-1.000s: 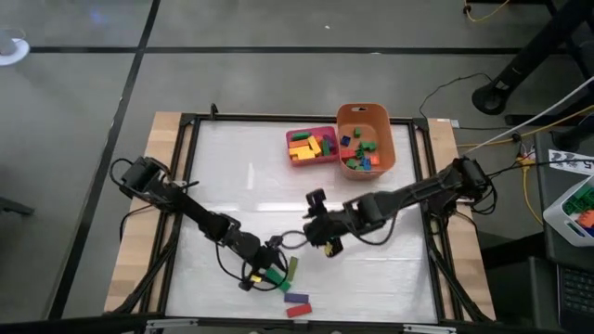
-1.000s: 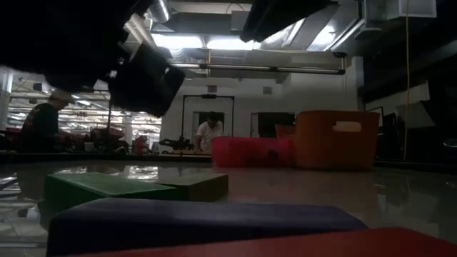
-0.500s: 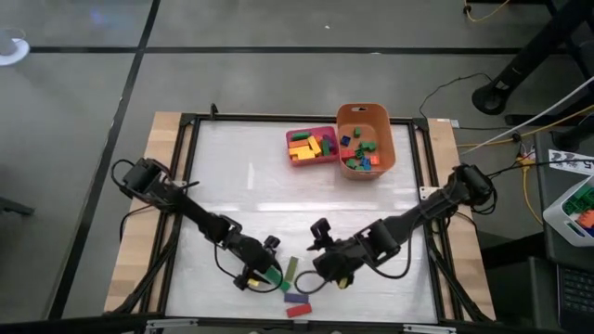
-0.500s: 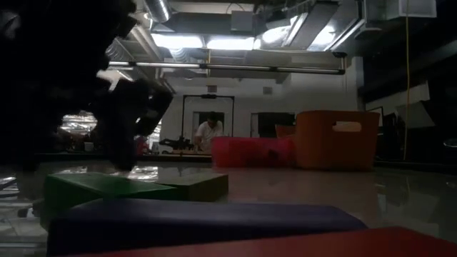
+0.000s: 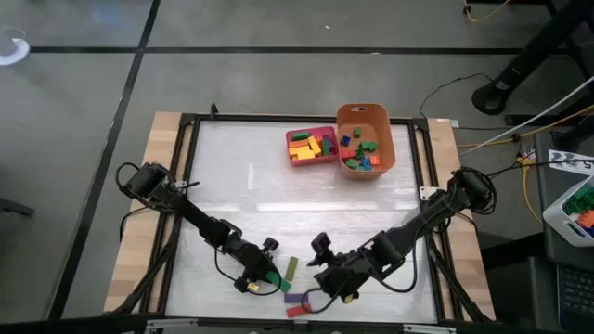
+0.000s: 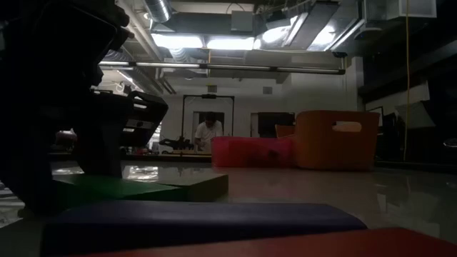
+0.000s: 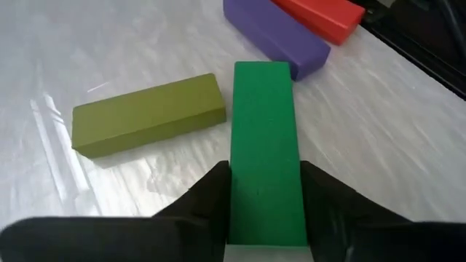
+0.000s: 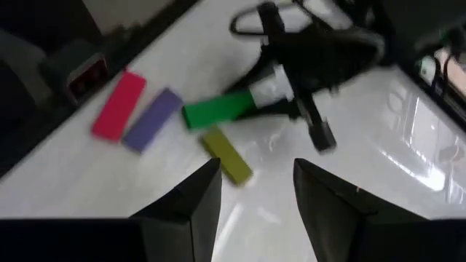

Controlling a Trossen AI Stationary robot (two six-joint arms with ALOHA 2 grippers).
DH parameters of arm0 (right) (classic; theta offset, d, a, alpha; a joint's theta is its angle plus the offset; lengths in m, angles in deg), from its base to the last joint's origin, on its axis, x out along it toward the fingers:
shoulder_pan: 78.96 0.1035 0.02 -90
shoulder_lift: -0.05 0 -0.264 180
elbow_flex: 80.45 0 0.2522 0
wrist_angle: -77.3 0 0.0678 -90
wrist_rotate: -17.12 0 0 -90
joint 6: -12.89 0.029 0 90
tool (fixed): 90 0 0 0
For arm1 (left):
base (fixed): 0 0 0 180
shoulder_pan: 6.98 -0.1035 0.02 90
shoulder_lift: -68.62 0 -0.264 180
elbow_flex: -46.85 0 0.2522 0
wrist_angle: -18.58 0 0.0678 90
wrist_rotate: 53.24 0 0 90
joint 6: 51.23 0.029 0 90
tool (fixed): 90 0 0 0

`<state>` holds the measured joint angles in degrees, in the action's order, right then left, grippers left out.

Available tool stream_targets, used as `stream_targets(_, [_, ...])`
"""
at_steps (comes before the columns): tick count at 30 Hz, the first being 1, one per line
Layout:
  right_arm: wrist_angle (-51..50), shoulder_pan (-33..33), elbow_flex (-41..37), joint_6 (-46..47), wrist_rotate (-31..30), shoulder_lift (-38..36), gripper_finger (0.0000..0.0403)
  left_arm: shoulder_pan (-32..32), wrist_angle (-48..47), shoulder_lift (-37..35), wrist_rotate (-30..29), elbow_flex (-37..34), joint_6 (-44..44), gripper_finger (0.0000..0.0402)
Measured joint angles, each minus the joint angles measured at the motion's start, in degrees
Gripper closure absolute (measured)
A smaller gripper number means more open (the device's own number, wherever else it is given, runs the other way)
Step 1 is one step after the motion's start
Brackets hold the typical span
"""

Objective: Sort blocks by size
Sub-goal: Put the large green block into the pink bin

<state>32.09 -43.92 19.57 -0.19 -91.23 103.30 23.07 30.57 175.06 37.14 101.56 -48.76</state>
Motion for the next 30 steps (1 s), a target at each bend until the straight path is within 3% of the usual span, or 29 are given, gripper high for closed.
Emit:
stream_targets(7, [4.04,0.67,0.04,-0.02,1.55,3.22,0.0231,-0.36,-0.14,-1.57,0.06,-0.02,-3.50,0.0288])
stream_targets(15, [4.47,0.65,0.04,1.47,4.68,6.61,0.0231,-5.29,-3.46,-11.41,0.23,0.09,-1.48,0.0288])
stream_targets(20, [4.78,0.65,0.04,4.36,5.78,8.40,0.0231,-13.69,-8.99,-15.86,-1.41,0.05,4.05,0.0288])
stream_targets(30, [4.62,1.39,0.07,4.28,5.71,9.93,0.0231,-37.12,-4.02,-16.17,-1.82,0.04,14.71,0.0285])
